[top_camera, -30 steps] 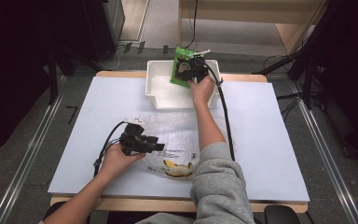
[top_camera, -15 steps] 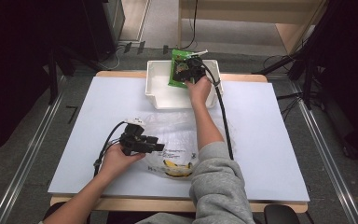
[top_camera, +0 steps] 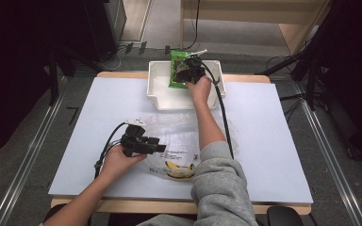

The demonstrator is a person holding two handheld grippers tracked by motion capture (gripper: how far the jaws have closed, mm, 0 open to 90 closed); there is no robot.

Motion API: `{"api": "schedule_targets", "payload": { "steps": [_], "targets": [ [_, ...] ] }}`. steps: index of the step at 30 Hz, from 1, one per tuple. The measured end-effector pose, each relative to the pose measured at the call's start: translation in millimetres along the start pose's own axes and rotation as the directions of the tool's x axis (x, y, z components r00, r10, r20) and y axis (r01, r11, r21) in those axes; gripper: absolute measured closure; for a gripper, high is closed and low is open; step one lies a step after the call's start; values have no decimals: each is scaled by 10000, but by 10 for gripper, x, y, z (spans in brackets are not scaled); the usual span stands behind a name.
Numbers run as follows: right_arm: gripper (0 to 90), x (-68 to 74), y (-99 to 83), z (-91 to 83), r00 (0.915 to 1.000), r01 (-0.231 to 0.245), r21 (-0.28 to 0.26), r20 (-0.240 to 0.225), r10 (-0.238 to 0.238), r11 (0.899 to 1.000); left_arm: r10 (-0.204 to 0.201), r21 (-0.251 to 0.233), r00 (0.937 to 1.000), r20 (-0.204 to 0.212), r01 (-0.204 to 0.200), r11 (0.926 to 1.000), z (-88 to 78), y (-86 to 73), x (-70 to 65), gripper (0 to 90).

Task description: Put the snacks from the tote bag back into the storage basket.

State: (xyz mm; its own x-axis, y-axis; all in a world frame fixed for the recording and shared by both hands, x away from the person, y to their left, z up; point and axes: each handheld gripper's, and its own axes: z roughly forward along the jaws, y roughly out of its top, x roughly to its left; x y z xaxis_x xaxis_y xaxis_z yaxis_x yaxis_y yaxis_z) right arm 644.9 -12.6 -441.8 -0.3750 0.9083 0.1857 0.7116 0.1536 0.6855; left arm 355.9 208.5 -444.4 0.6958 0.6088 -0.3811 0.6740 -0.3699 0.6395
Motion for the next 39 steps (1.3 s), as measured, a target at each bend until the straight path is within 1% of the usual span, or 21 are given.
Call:
{"api": "schedule_targets", "payload": {
  "steps": [1, 2, 4, 6, 7, 10, 13, 22, 23, 24, 28, 29, 33, 35, 38, 39],
  "targets": [
    [262, 0, 0, 0, 10000, 0, 0, 0, 0, 10000, 0, 0, 10000, 0, 0, 10000, 0, 0, 0, 485],
    [243, 10, 0, 4, 9999, 92, -30, 108, -92, 10000, -26, 2, 10000, 3, 26, 10000, 3, 0, 3, 485],
    [242, 12, 2, 4, 9998, 87, -93, 165, -85, 9999, -44, 28, 10000, 18, 44, 10000, 6, -2, 5, 485],
    [229, 10, 5, 5, 9999, 20, -141, 157, -18, 9999, -31, 25, 10000, 16, 31, 10000, 5, -1, 4, 485],
    [227, 6, 7, 4, 10000, -11, -94, 67, 12, 10000, -24, 16, 10000, -12, 24, 10000, 2, -1, 4, 485],
    [224, 0, 3, -7, 9999, 23, -85, 110, -22, 10000, -40, 6, 10000, -13, 40, 10000, 0, -1, 3, 485],
    [213, -31, 3, -24, 9999, -149, -92, 71, 150, 9998, -9, 21, 10000, 9, 9, 10000, 2, -1, 0, 486],
    [213, -38, -20, -29, 9998, -187, -28, 24, 187, 9998, -31, 14, 10000, -17, 31, 10000, 2, -1, 2, 486],
    [214, -38, -22, -33, 9998, -178, -22, 91, 178, 9998, -27, 20, 10000, -12, 27, 10000, 3, -1, 2, 485],
    [221, -35, -24, -40, 9998, -151, -73, 141, 152, 9999, -27, 20, 10000, -12, 27, 10000, 3, -1, 2, 486],
    [226, -18, -28, -57, 9998, -168, -108, 87, 169, 9998, 24, 38, 10000, -13, -24, 10000, 2, 0, 3, 485],
    [228, -6, -36, -80, 9999, -90, -138, 67, 90, 9999, 0, 15, 10000, -33, 0, 10000, 2, 0, 3, 485],
    [232, 3, -59, -119, 9999, -94, -162, 48, 95, 9998, 12, 28, 10000, -74, -12, 10000, 4, 1, 9, 485],
    [241, 0, -68, -160, 10000, 39, -145, 4, -39, 9999, 46, 37, 9999, -91, -45, 10000, 6, 3, 9, 485],
    [247, 3, -71, -188, 10000, 74, -137, 27, -73, 9999, 23, 17, 10000, -93, -23, 10000, 7, 4, 6, 484],
    [250, 3, -72, -221, 9999, 143, -152, 6, -143, 9998, 21, 29, 10000, -97, -21, 10000, 10, 4, 6, 484]
  ]
}}
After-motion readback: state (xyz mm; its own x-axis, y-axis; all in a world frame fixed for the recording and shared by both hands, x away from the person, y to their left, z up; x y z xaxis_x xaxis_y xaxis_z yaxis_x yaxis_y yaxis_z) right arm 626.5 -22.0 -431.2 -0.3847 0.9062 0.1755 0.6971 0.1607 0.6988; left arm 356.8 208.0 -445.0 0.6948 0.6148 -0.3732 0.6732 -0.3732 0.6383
